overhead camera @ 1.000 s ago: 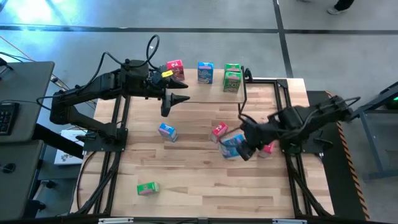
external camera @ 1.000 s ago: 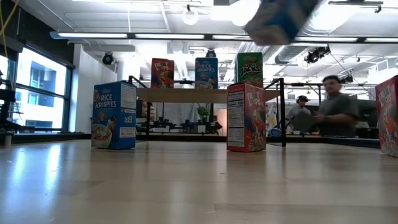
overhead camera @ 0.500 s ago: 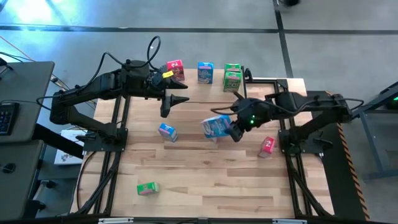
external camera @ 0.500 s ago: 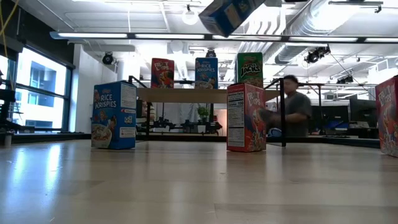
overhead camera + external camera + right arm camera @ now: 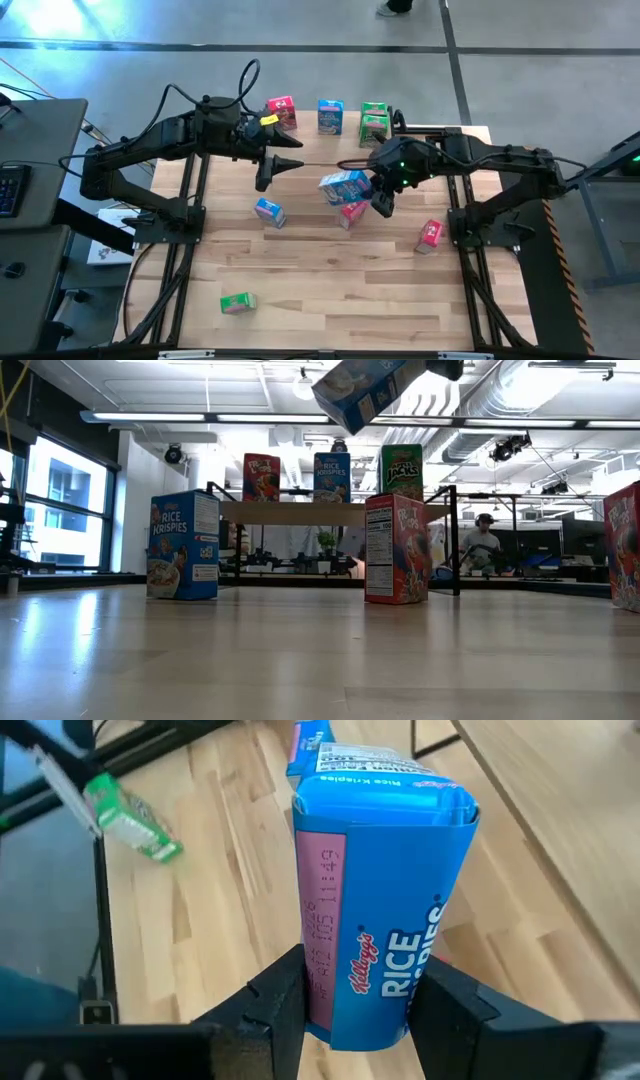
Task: Stack cereal on shelf
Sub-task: Put the right blue cereal box on the shelf aligned with the other blue cereal box
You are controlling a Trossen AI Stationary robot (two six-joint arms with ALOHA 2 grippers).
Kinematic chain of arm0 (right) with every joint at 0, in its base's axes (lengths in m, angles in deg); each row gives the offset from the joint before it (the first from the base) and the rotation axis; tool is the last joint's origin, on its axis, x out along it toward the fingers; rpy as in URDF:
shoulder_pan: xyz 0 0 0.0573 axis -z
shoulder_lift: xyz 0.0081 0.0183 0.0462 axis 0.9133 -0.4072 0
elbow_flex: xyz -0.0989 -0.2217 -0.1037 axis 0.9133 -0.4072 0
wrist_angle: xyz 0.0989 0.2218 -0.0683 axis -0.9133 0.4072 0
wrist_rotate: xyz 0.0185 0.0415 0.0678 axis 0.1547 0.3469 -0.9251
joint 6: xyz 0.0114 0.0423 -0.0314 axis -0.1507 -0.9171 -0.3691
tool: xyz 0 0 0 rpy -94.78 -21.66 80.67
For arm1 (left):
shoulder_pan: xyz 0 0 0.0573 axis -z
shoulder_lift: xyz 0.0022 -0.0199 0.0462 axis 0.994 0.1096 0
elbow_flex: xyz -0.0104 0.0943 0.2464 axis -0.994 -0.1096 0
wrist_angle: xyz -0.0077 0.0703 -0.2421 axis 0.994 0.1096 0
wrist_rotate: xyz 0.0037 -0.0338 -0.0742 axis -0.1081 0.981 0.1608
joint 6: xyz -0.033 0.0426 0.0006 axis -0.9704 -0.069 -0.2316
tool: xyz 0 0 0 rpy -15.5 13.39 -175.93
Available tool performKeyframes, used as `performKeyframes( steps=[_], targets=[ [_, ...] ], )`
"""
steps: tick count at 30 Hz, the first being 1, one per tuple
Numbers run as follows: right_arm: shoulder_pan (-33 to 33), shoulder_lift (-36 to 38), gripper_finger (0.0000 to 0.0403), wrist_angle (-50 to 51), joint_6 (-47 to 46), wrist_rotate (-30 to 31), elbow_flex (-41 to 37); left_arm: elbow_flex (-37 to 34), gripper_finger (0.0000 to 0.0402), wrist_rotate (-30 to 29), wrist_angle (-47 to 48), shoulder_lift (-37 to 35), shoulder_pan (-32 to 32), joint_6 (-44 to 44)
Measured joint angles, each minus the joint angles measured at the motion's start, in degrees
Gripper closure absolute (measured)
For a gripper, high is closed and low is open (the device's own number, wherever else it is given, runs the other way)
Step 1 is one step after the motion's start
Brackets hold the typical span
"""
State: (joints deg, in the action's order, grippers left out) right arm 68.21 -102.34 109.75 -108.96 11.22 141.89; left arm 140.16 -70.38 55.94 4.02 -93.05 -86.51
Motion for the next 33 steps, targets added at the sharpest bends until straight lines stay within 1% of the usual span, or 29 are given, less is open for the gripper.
performKeyframes(
  steps=[3,9,16,24,29,33],
  targets=[
    [1.81,0.00,0.0263,0.00,5.01,-2.14,0.00,0.00,0.0176,0.79,-0.27,0.76,0.00,0.05],
    [3.86,0.00,0.0263,0.02,14.23,-3.79,0.00,-0.02,0.0176,1.39,-1.22,4.73,-0.02,0.16],
    [4.16,0.00,0.0263,0.02,21.06,-4.26,-0.02,-0.04,0.0176,1.39,-4.04,8.66,-0.02,0.16],
    [4.16,0.00,0.0263,0.02,24.60,-4.22,-0.04,-0.02,0.0176,1.94,-6.43,12.13,0.00,0.14],
    [4.16,0.00,0.0263,0.15,24.73,-1.87,-0.04,-0.02,0.0176,2.46,-6.73,13.86,0.40,0.14],
    [4.16,0.00,0.0263,0.39,24.73,-1.46,-0.04,-0.04,0.0176,2.43,-6.98,14.74,1.16,0.64]
  ],
)
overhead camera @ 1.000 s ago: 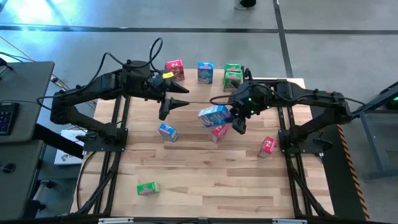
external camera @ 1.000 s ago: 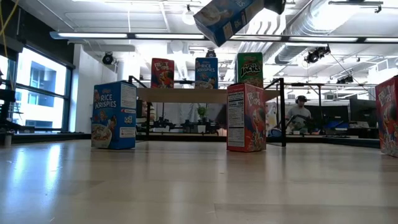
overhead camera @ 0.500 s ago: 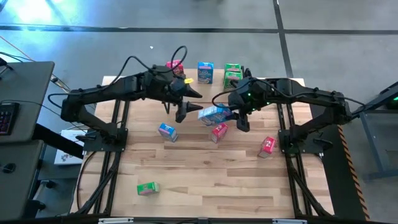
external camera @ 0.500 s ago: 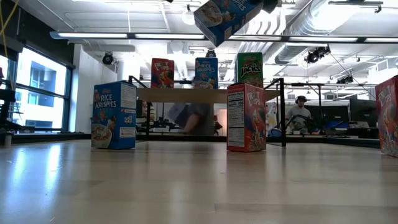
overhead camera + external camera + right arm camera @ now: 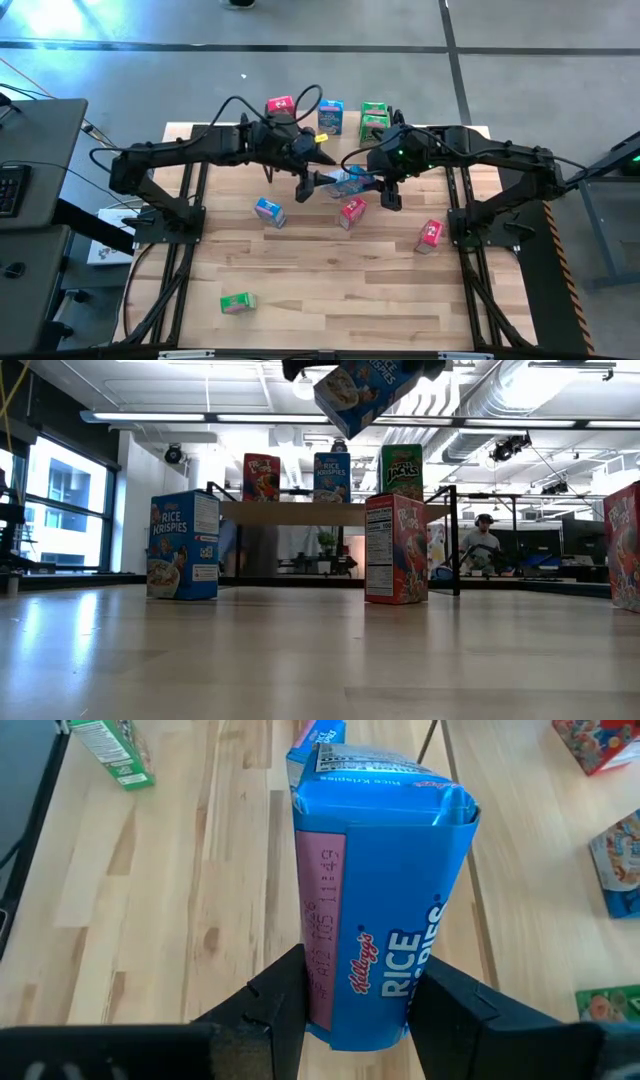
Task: Stack cereal on shelf
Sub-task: Put the right blue cereal box on the shelf aligned with the other blue cereal box
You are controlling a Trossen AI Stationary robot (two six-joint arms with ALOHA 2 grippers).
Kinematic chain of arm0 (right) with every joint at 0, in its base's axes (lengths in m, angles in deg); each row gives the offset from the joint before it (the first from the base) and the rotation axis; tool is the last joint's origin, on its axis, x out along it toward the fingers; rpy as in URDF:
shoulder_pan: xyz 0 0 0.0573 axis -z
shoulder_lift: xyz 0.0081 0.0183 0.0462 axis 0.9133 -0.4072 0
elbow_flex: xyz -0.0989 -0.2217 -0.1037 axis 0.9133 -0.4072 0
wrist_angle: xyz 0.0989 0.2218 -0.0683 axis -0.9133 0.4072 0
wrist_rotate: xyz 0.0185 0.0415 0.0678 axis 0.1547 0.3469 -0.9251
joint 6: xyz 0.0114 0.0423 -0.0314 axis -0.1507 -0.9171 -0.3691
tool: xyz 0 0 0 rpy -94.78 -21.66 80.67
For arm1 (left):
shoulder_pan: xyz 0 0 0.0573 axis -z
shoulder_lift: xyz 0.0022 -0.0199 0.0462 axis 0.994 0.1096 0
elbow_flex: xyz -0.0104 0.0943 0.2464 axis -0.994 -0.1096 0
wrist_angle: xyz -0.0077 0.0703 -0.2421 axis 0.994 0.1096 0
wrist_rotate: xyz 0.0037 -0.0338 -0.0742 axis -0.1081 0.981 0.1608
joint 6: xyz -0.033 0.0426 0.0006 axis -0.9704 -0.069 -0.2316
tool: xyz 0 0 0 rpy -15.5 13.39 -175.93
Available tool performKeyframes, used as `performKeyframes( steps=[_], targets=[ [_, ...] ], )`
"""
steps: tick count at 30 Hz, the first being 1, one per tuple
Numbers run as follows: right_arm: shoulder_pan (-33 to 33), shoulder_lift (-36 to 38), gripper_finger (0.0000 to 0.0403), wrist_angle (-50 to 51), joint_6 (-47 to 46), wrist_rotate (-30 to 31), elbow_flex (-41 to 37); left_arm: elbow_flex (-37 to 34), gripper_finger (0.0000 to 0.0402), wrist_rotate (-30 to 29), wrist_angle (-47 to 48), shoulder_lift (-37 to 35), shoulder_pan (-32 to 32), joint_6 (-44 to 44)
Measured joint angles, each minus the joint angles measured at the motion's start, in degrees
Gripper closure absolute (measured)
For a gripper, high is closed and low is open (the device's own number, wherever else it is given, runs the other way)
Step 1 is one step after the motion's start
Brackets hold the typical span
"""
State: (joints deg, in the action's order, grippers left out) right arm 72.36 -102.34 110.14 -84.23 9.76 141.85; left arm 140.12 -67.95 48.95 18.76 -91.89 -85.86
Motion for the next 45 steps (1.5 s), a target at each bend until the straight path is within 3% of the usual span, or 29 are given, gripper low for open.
performKeyframes(
  steps=[15,45],
  targets=[
    [0.00,0.00,0.0263,0.13,0.00,-0.90,0.00,0.00,0.0176,-4.34,-0.34,1.80,0.74,2.56],
    [-0.04,0.00,0.0263,-4.55,-1.84,-1.09,-0.07,0.04,0.0176,-0.09,0.55,1.61,0.70,3.54]
  ],
)
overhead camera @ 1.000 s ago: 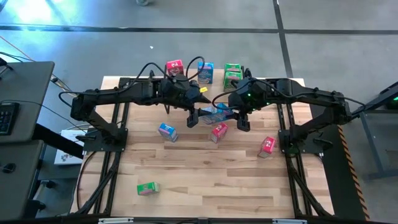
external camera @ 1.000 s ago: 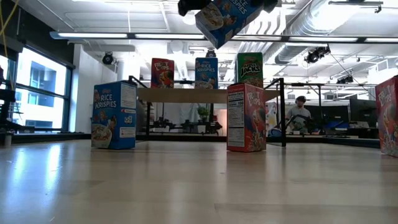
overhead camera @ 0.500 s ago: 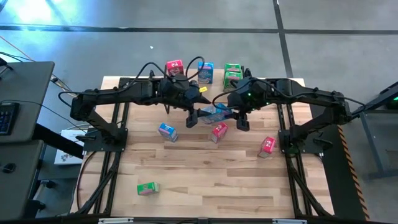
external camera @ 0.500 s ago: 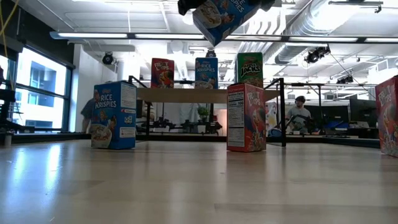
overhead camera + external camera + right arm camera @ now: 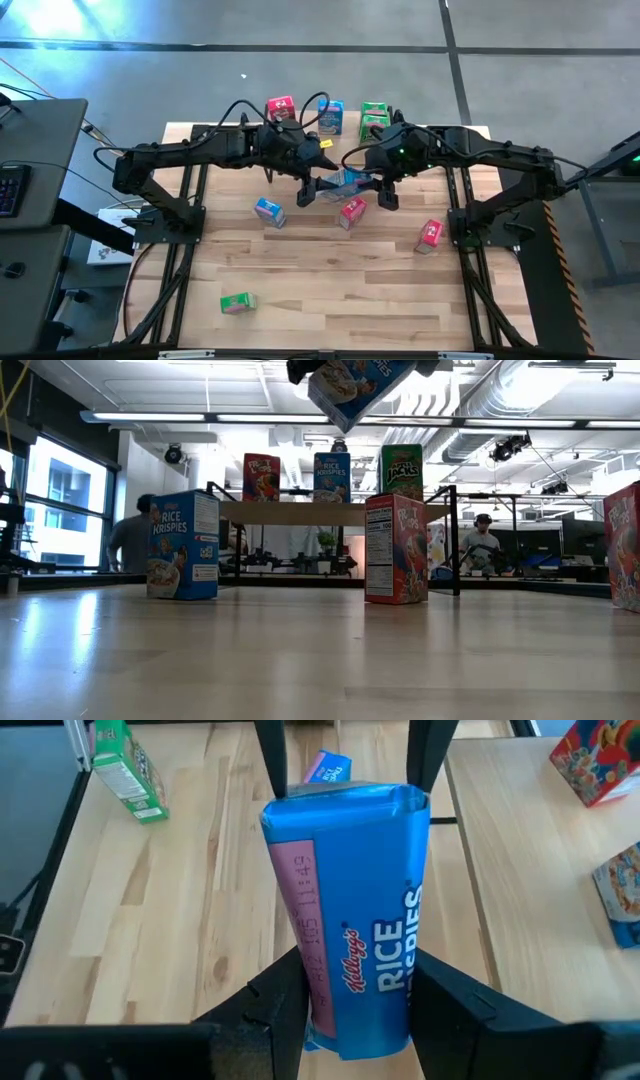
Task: Stack cereal on shelf
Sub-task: Put the right blue cereal box on the shelf aligned with the other blue cereal box
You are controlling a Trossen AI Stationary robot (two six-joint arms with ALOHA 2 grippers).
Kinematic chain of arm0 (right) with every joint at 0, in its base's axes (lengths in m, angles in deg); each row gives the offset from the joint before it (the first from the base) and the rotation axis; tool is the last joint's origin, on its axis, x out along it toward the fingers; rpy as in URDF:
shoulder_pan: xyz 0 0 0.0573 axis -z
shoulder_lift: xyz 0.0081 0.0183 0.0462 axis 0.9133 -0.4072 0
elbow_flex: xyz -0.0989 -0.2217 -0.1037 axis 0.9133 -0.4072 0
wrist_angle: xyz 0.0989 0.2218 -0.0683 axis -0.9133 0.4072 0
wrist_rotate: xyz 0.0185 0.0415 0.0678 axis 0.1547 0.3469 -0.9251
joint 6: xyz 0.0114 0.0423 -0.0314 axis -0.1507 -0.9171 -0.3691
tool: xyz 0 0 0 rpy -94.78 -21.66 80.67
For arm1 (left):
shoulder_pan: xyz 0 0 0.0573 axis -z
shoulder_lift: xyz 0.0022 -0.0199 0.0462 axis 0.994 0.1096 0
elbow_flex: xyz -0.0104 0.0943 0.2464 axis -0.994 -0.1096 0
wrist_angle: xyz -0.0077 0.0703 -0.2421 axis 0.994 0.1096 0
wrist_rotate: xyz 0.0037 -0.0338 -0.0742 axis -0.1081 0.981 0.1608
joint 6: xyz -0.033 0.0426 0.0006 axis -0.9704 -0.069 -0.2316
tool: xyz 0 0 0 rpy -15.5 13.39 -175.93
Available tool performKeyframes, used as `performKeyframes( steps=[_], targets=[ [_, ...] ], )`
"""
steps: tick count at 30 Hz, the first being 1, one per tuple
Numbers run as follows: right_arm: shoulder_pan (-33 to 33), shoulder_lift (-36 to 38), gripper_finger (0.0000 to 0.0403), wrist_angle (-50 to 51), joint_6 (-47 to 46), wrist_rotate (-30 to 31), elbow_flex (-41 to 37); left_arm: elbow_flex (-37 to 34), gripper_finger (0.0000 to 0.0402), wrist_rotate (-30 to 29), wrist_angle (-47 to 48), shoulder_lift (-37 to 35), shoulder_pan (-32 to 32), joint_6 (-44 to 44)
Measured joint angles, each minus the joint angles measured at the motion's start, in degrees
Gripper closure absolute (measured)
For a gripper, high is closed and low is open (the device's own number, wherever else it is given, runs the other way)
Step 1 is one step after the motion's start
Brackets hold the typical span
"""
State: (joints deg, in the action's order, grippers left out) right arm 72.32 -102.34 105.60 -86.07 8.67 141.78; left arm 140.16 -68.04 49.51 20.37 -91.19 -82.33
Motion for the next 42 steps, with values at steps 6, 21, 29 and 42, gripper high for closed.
performKeyframes(
  steps=[6,21,29,42],
  targets=[
    [0.00,0.00,0.0263,0.14,-0.77,0.02,0.00,0.00,0.0176,-0.19,-0.11,0.04,0.04,-4.07],
    [-0.04,0.00,0.0263,-0.04,-0.30,-0.05,0.00,0.00,0.0176,-0.12,0.42,0.14,0.74,-3.12],
    [-0.04,-0.02,0.0263,-0.06,-0.33,-0.06,0.00,0.00,0.0167,-0.12,0.88,0.20,0.76,-1.57],
    [-0.04,-0.02,0.0263,0.24,-1.95,0.54,0.00,0.00,0.0122,-1.58,0.77,0.20,0.74,-3.55]
  ],
)
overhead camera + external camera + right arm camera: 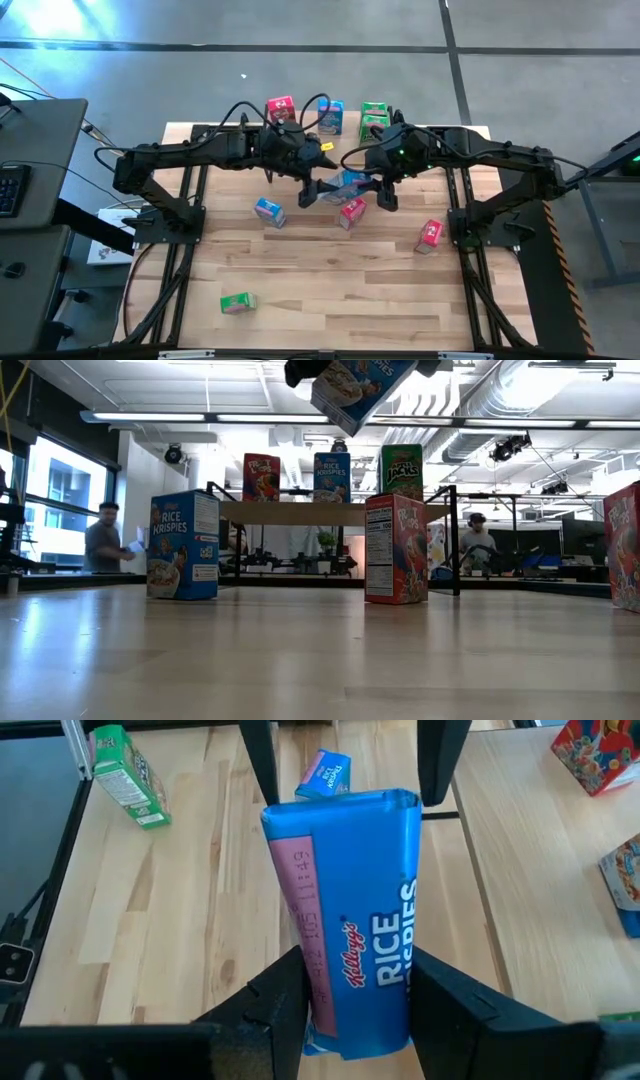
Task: Stack cereal on shelf
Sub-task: Put the right blue cereal box on the shelf aligned with the other blue cereal box
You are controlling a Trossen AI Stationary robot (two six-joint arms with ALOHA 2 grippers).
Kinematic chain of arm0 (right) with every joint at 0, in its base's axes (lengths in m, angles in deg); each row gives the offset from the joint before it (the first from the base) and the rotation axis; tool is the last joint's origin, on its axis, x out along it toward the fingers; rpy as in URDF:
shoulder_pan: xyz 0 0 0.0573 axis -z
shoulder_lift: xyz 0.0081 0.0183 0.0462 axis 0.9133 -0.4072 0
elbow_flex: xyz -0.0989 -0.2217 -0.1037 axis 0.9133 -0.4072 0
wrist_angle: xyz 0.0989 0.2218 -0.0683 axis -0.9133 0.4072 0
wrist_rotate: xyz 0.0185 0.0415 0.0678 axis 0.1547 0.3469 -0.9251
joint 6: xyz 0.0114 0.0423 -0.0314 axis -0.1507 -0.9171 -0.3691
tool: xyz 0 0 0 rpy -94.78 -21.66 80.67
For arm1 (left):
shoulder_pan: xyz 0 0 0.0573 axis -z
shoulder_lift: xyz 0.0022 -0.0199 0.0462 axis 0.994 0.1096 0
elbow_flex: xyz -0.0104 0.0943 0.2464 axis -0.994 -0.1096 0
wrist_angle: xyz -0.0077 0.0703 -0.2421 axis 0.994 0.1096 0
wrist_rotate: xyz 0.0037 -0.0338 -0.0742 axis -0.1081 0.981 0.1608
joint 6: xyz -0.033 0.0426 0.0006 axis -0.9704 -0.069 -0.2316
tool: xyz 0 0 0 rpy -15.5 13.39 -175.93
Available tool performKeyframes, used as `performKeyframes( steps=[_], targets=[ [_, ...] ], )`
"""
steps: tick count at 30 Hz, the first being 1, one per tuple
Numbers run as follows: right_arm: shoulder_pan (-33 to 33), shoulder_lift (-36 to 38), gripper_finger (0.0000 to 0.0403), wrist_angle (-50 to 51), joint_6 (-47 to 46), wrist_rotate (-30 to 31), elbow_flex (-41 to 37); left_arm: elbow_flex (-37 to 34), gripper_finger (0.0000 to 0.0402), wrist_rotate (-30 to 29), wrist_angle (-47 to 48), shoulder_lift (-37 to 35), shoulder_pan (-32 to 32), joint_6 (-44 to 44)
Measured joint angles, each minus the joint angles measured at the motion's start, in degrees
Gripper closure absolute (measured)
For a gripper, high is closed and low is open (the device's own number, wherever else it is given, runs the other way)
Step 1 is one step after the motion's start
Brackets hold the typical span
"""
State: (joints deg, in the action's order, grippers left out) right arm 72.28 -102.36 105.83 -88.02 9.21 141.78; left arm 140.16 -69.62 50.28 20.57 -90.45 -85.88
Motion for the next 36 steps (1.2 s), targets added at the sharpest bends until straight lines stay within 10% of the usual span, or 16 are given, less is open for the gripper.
performKeyframes(
  steps=[36],
  targets=[
    [0.04,0.00,0.0263,-4.99,-4.40,-3.02,0.11,0.00,0.0123,-2.03,-1.17,-0.01,0.46,-4.08]
  ],
)
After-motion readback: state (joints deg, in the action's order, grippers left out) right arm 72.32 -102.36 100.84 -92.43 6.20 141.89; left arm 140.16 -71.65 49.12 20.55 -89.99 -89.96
